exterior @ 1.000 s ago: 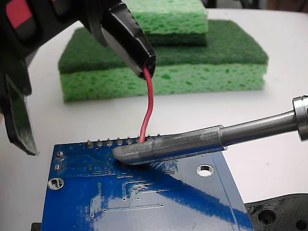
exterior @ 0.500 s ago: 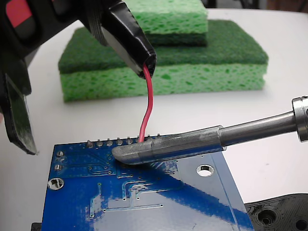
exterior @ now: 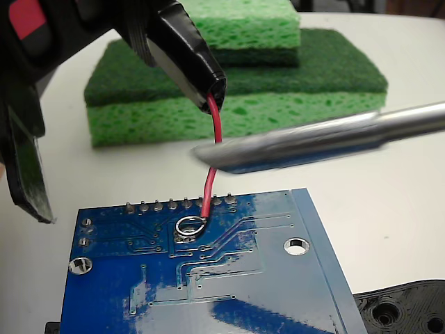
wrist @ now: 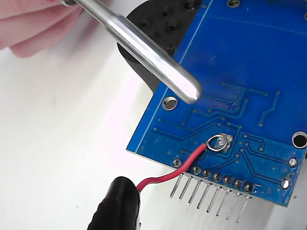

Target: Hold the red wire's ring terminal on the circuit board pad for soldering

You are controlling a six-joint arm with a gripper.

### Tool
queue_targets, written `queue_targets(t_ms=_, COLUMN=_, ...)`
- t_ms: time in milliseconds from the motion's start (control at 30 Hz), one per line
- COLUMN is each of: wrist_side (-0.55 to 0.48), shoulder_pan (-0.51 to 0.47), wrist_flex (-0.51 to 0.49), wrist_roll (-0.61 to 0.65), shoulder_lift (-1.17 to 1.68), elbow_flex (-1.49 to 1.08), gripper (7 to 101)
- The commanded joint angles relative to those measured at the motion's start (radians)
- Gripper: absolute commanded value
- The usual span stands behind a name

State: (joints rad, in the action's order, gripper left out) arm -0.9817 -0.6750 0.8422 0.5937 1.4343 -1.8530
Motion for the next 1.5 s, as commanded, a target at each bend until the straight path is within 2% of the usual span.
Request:
queue_targets(t_ms=33, wrist_side=-0.026, shoulder_pan=0.0, wrist_flex=0.0, wrist_roll=0.002, shoulder_lift=0.003, elbow_flex=0.008, gripper=100.3)
queue_targets(t_ms=200, wrist_side=-0.02, shoulder_pan=0.002, wrist_flex=0.017, wrist_roll=0.011, shoulder_lift=0.012, elbow_flex=0.011, gripper=100.3)
queue_targets(t_ms=367, wrist_side=0.043, shoulder_pan=0.034, wrist_flex=0.034, wrist_roll=-0.028, shoulder_lift=0.083, elbow_flex=0.002, gripper=100.3)
queue_targets(t_ms=600, wrist_side=0.242, shoulder_pan=0.135, wrist_flex=-0.069, wrist_roll=-0.209, shoulder_lift=0.288, elbow_flex=-0.124, gripper=100.3)
queue_targets(t_ms=833, wrist_side=0.331, shoulder_pan=0.16, wrist_flex=-0.23, wrist_roll=-0.331, shoulder_lift=0.554, elbow_flex=-0.39, gripper=100.3)
queue_targets(t_ms=1033, wrist_side=0.403, shoulder_pan=0.195, wrist_flex=-0.278, wrist_roll=-0.396, shoulder_lift=0.69, elbow_flex=-0.557, gripper=100.3)
queue_targets(t_ms=1267, wrist_side=0.58, shoulder_pan=0.262, wrist_flex=-0.319, wrist_roll=-0.499, shoulder_lift=0.905, elbow_flex=-0.77, gripper=100.3)
queue_targets(t_ms=1500, wrist_side=0.778, shoulder_pan=0.38, wrist_flex=-0.284, wrist_roll=-0.588, shoulder_lift=1.081, elbow_flex=-0.9, gripper=100.3)
